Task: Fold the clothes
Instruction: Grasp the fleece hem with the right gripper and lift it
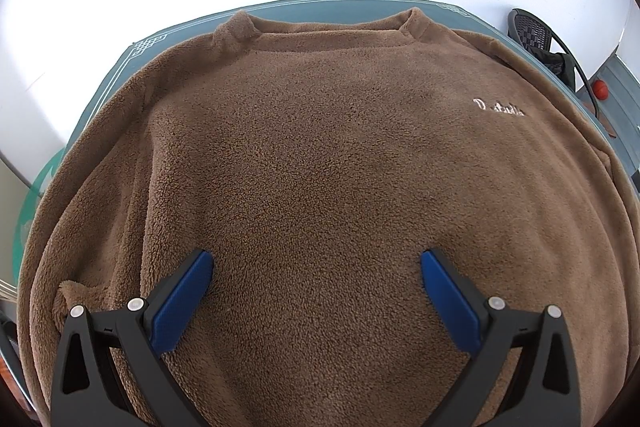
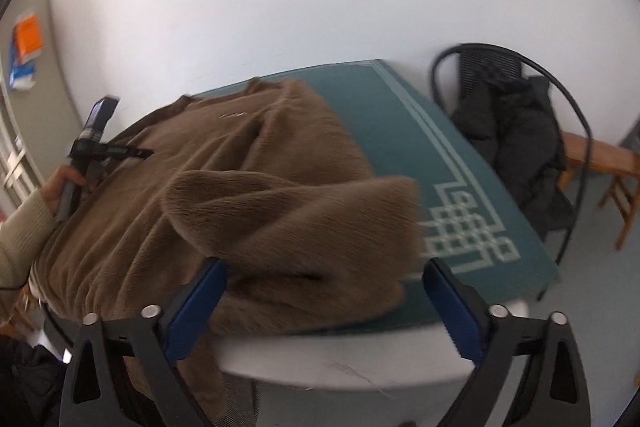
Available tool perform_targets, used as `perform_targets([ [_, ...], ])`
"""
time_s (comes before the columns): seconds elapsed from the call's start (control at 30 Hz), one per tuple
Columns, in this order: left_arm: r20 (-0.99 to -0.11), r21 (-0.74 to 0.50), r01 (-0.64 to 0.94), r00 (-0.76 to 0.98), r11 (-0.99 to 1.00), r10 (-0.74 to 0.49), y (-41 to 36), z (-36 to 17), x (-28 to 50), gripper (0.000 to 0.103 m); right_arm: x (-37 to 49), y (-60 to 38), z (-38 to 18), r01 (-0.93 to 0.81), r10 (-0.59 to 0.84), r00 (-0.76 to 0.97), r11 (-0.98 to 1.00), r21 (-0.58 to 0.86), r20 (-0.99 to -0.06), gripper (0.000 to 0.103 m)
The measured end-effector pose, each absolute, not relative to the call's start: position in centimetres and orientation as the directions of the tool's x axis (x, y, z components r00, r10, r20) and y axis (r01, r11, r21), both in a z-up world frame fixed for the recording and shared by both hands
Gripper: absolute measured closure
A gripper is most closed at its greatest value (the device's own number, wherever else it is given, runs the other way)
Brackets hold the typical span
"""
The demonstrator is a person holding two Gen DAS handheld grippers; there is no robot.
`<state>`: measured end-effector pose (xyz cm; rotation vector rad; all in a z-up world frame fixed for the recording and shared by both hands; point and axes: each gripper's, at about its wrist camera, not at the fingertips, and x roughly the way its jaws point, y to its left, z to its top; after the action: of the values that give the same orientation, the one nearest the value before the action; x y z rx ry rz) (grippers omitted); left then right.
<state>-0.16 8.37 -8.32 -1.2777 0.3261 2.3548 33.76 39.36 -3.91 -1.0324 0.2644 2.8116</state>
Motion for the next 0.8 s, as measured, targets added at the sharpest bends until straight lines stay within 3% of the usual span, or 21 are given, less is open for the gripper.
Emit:
perform_targets([
  [0.07,-0.838,-0.002,-0.482,-0.477,-0.876,0.265,8.3,-8.3,-0.1,0.000,32.5,38.8,-4.1,-0.185,0.095,-0.743,-0.980,0.068,-0.662,0.035],
  [0.13,-0.838,-0.002,-0.482,-0.477,-0.876,0.265,8.3,-8.4,0.0,0.000,31.9,38.9,-3.9,-0.175,0.079,-0.745,-0.981,0.079,-0.663,0.066],
  [0.23,-0.838,-0.003,-0.482,-0.478,-0.876,0.265,8.3,-8.4,0.0,0.000,31.7,39.9,-2.9,-0.193,0.065,-0.775,-0.972,0.137,-0.629,0.073],
  [0.3,-0.837,-0.002,-0.481,-0.478,-0.877,0.264,8.4,-8.4,0.1,0.000,32.0,41.1,-1.6,-0.261,0.133,-0.797,-0.955,0.138,-0.589,0.074],
  [0.43,-0.837,-0.003,-0.481,-0.479,-0.877,0.266,8.4,-8.4,0.2,0.000,33.0,45.2,0.3,-0.472,0.325,-0.792,-0.862,0.182,-0.516,0.074],
  [0.6,-0.836,-0.004,-0.481,-0.479,-0.877,0.266,8.4,-8.5,0.3,0.000,33.4,47.9,-0.7,-0.653,0.478,-0.678,-0.740,0.160,-0.558,0.072],
  [0.67,-0.836,-0.004,-0.481,-0.479,-0.877,0.267,8.4,-8.5,0.4,0.000,33.0,48.1,-1.7,-0.674,0.484,-0.649,-0.724,0.147,-0.588,0.050],
  [0.7,-0.836,-0.004,-0.481,-0.480,-0.877,0.267,8.4,-8.5,0.4,0.000,32.8,48.0,-1.9,-0.690,0.507,-0.629,-0.713,0.124,-0.589,0.029],
  [0.73,-0.836,-0.004,-0.481,-0.479,-0.877,0.267,8.4,-8.5,0.4,0.000,32.6,47.8,-2.0,-0.704,0.531,-0.614,-0.703,0.102,-0.584,0.022],
  [0.8,-0.836,-0.004,-0.480,-0.480,-0.877,0.267,8.4,-8.5,0.4,0.000,32.5,47.4,-1.5,-0.728,0.583,-0.596,-0.683,0.064,-0.552,0.022],
])
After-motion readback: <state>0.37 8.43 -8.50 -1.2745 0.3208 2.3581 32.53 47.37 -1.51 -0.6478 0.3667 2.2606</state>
